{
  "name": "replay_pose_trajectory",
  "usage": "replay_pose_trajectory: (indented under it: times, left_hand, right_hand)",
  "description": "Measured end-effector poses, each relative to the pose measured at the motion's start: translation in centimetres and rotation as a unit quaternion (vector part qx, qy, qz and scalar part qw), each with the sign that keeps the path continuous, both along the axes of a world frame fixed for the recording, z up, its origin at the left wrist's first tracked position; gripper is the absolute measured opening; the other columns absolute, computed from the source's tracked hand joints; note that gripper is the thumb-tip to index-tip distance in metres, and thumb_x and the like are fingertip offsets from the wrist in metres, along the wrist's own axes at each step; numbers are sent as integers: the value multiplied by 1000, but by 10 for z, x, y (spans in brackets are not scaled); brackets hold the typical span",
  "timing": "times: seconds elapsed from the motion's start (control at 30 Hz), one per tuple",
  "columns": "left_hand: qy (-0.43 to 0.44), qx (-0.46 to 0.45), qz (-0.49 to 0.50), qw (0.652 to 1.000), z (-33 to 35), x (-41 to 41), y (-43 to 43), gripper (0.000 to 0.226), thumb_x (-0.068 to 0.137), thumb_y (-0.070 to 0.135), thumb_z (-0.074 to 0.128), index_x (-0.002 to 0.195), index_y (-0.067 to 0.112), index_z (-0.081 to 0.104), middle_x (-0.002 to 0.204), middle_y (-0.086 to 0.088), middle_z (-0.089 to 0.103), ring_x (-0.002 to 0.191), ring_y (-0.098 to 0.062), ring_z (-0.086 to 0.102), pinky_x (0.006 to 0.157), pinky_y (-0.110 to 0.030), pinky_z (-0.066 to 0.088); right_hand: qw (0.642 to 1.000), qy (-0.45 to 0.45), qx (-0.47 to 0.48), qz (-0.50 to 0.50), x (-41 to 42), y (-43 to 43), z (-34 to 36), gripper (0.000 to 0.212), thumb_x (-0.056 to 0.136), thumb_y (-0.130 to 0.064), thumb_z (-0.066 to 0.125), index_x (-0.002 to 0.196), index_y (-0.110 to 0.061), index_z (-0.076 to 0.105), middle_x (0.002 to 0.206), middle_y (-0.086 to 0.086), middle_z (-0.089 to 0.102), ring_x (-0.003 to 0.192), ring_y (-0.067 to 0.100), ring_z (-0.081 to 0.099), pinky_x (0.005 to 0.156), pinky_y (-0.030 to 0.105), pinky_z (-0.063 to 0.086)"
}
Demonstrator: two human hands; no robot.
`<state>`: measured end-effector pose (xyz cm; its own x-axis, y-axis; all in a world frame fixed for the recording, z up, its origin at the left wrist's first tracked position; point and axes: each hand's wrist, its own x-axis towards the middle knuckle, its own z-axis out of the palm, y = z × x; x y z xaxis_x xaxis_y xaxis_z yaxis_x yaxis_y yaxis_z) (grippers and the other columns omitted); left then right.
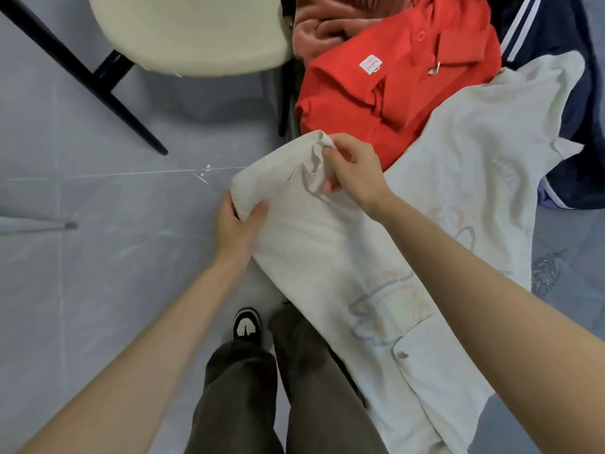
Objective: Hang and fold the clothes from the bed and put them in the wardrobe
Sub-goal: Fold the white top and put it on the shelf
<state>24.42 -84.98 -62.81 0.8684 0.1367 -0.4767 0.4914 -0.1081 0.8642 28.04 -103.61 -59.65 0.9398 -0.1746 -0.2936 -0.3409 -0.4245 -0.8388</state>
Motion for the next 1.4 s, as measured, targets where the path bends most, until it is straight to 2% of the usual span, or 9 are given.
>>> replay_pose_trajectory:
  times: [0.2,0.37,0.47,0.6,0.73,0.93,1.13,1.3,1.4]
  left_hand:
    - [-31,9,20,999,14,-43,11,17,85,13,67,85,25,54,80,11,62,66,0,58,67,-25,50]
    - [-85,-14,-94,992,25,-87,-9,16,76,20,64,75,22,48,62,3,52,59,-10,42,55,-25,36]
    - [-81,-26,-207,975,23,-122,-30,19,72,23,66,70,30,49,65,-12,55,60,-12,44,56,-31,37]
    - [1,-89,-337,937,10,-155,-58,19,66,31,76,80,34,63,67,12,58,61,-6,52,60,-20,44]
    - [66,-131,-435,889,-4,-170,-76,15,83,34,68,79,48,72,93,27,69,92,9,62,80,-7,47]
    - [60,49,-284,956,-44,-185,-61,7,93,24,56,90,26,61,88,12,59,75,2,52,61,-2,39]
    - [194,67,-198,958,-75,-170,-43,53,94,27,56,143,17,35,146,-4,35,132,-21,38,108,-46,38]
    - [171,37,-268,947,-87,-144,-47,79,88,28,66,150,31,18,158,7,13,142,-14,21,115,-40,26]
    - [154,31,-345,926,-97,-131,-52,71,84,21,71,145,20,33,153,3,29,136,-11,34,108,-27,35]
  right_hand:
    - [998,9,43,-50,-30,13,0,28,92,1,38,91,-13,62,76,3,62,69,17,59,77,44,53]
    - [988,-22,-37,-148,-88,-3,-7,27,85,1,38,83,-9,63,86,-5,54,94,29,59,82,46,53]
    - [967,18,-12,-254,-135,-18,-17,35,84,2,35,74,-21,60,79,-4,58,78,21,60,76,44,56]
    - [919,82,71,-378,-184,-45,-32,48,82,8,28,72,-22,63,86,6,65,75,28,59,66,36,54]
    - [893,85,94,-432,-213,-77,-37,44,91,3,30,99,-24,65,102,4,65,80,19,60,69,27,52]
    - [900,156,50,-404,-276,-87,-49,14,94,-19,51,94,-12,63,84,6,64,62,14,57,60,25,50]
    - [930,212,37,-299,-338,-50,-59,23,91,-31,58,73,-17,62,64,-5,65,57,10,57,62,30,48]
    - [951,230,-40,-205,-377,-12,-78,20,80,-34,73,87,-20,60,80,0,61,75,12,54,67,26,42]
    - [949,229,-210,-51,-392,9,-90,61,66,-40,81,116,-18,54,108,2,50,98,21,45,83,34,39]
